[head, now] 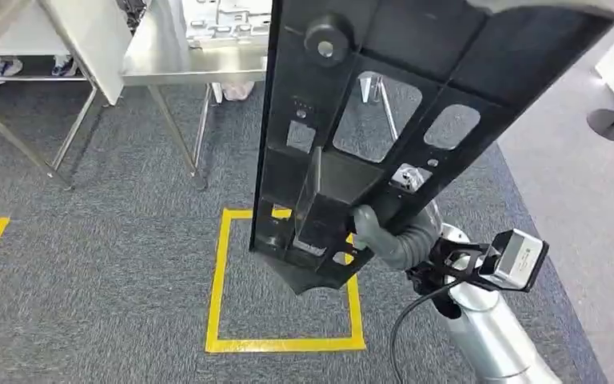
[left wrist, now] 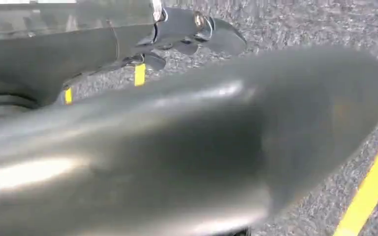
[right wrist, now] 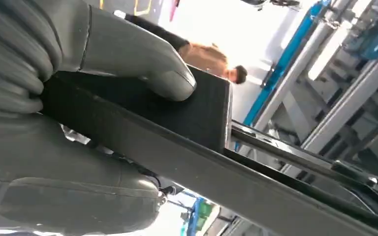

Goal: Take the parts from the cabinet and place them on the table.

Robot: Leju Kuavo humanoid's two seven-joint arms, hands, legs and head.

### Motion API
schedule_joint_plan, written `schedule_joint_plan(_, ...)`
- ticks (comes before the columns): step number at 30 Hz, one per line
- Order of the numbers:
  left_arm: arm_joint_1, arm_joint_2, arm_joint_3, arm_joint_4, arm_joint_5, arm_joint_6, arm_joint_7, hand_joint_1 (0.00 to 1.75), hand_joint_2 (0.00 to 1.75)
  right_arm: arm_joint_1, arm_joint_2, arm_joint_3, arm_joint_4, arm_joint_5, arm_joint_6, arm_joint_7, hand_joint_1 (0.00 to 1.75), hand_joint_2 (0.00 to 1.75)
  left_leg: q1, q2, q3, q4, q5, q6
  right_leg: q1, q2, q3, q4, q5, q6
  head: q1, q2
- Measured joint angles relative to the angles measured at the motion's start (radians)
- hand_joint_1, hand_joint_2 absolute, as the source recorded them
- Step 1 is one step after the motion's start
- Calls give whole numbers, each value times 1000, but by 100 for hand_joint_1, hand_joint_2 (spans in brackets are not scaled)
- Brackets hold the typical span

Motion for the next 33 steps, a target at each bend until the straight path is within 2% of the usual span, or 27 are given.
schedule_joint_plan(2,-1,0,0,0,-1,0,0,0,0,5,3,1,0,10,0,-2,175,175,3,0,-92,154,-54,-10,3,0,11,0,-11,-8,-5,0)
schedule_joint_plan(3,1,-1,0,0,0,1,0,0,0,13,3,2,0,11,0,-2,175,175,3,0,-138,222,-85,-11,4,1,16,0,-17,-10,-4,0)
schedule_joint_plan(4,4,-1,0,0,0,3,0,0,0,20,3,2,1,13,-1,-2,175,175,3,0,-172,263,-99,-10,6,3,23,0,-23,-10,-6,0)
schedule_joint_plan(5,8,-1,0,0,0,3,-1,0,0,27,3,3,3,18,-1,-3,175,175,2,0,-185,259,-87,-9,7,6,33,0,-31,-10,-4,0)
schedule_joint_plan(6,10,-1,0,0,0,3,-2,0,0,32,3,4,4,21,-1,-3,175,175,2,0,-177,209,-46,-5,8,8,45,0,-39,-9,-5,0)
schedule_joint_plan(8,11,0,0,0,0,3,-6,0,0,35,3,5,7,26,-1,-3,175,175,0,-1,-121,34,80,8,10,10,72,0,-57,-6,-6,0)
schedule_joint_plan(9,12,0,0,0,0,3,-6,0,0,36,4,5,9,26,-2,-3,175,175,-4,-2,-108,-31,125,16,10,10,77,-2,-65,-4,-6,0)
schedule_joint_plan(10,10,0,0,0,0,3,-7,0,0,38,6,5,11,26,-2,-2,175,175,-9,-2,-107,-35,82,19,13,12,80,0,-68,2,-5,0)
schedule_joint_plan(12,14,0,0,0,0,3,-9,0,0,44,9,4,17,26,-3,6,175,175,-13,-4,-99,-41,97,30,12,13,82,9,-69,16,-6,0)
schedule_joint_plan(14,14,-2,0,0,-1,3,-10,0,0,47,9,0,22,25,-3,10,175,175,-3,-5,-77,-53,97,40,14,12,83,17,-76,27,-7,0)
schedule_joint_plan(15,11,-2,0,0,-2,3,-12,0,0,45,10,-3,24,23,-3,13,175,175,-3,-5,-68,-57,94,44,10,11,70,52,-78,30,-3,0)
schedule_joint_plan(16,10,-2,0,0,-2,3,-12,0,0,43,11,-6,26,23,-3,15,175,175,-3,-5,-66,-57,91,50,9,10,33,118,-100,35,0,0)
schedule_joint_plan(17,8,-2,0,0,-3,2,-15,0,0,45,12,-10,29,26,-6,17,175,175,-3,-5,-63,-57,86,52,4,10,-20,199,-135,42,0,0)
schedule_joint_plan(18,7,-2,0,0,-3,2,-15,0,0,47,12,-11,32,35,-10,22,175,175,-4,-5,-60,-57,81,52,1,10,-67,267,-168,48,-1,0)
schedule_joint_plan(19,7,-2,0,0,-5,1,-15,0,0,49,12,-11,34,46,-14,29,175,175,-4,-5,-56,-56,75,51,-1,10,-104,312,-185,49,1,0)
schedule_joint_plan(20,9,-2,0,0,-5,0,-15,0,0,52,12,-11,37,55,-18,36,175,175,-3,-5,-48,-56,69,50,-5,9,-121,315,-173,52,0,0)
schedule_joint_plan(21,10,-2,0,0,-6,0,-15,0,0,53,12,-11,38,60,-19,40,175,175,-3,-6,-38,-56,62,48,-8,8,-116,276,-134,55,0,0)
schedule_joint_plan(22,10,-3,0,0,-8,0,-15,0,0,53,12,-11,38,67,-20,42,175,175,-2,-6,-27,-55,54,45,-10,5,-90,198,-76,53,0,0)
schedule_joint_plan(23,8,-4,0,0,-10,0,-15,0,0,52,12,-12,38,75,-21,43,175,175,-1,-6,-13,-55,44,41,-12,2,-52,96,-6,53,1,0)
schedule_joint_plan(24,8,-5,0,0,-11,0,-15,0,0,52,12,-12,39,81,-21,43,175,175,-1,-6,-7,-55,36,35,-12,-3,-30,23,28,51,1,0)
schedule_joint_plan(25,5,-5,0,0,-11,-1,-15,0,0,51,12,-12,41,83,-23,43,175,175,-3,-7,-5,-55,33,29,-2,-5,-28,13,-4,46,-2,0)
schedule_joint_plan(26,3,-5,0,0,-13,-1,-15,0,0,51,14,-12,41,84,-24,44,175,175,-3,-6,-11,-57,31,21,1,-4,-29,15,-2,31,-2,0)
schedule_joint_plan(27,3,-5,0,0,-13,-1,-15,0,0,52,15,-12,41,86,-24,43,175,175,-2,-5,-8,-60,29,15,3,-1,-30,13,9,25,-1,0)
schedule_joint_plan(28,4,-5,0,0,-14,-1,-15,0,0,52,16,-12,42,87,-21,43,175,175,-3,-4,-3,-49,35,7,1,0,-27,9,5,18,-2,0)
schedule_joint_plan(30,0,-5,0,0,-14,-1,-15,0,0,51,19,-12,43,87,-15,39,175,175,2,-4,-4,-29,22,-2,-3,1,-3,0,1,6,-1,0)
schedule_joint_plan(31,-2,-5,0,0,-14,-1,-15,0,0,49,22,-12,43,88,-14,37,175,175,2,-5,-29,23,6,-7,-3,0,5,0,-4,-1,-9,0)
schedule_joint_plan(33,-2,-6,0,1,-14,-3,-15,0,0,48,23,-11,44,91,-10,31,175,175,3,-5,-119,174,-51,-11,0,-1,14,0,-14,-6,-9,0)
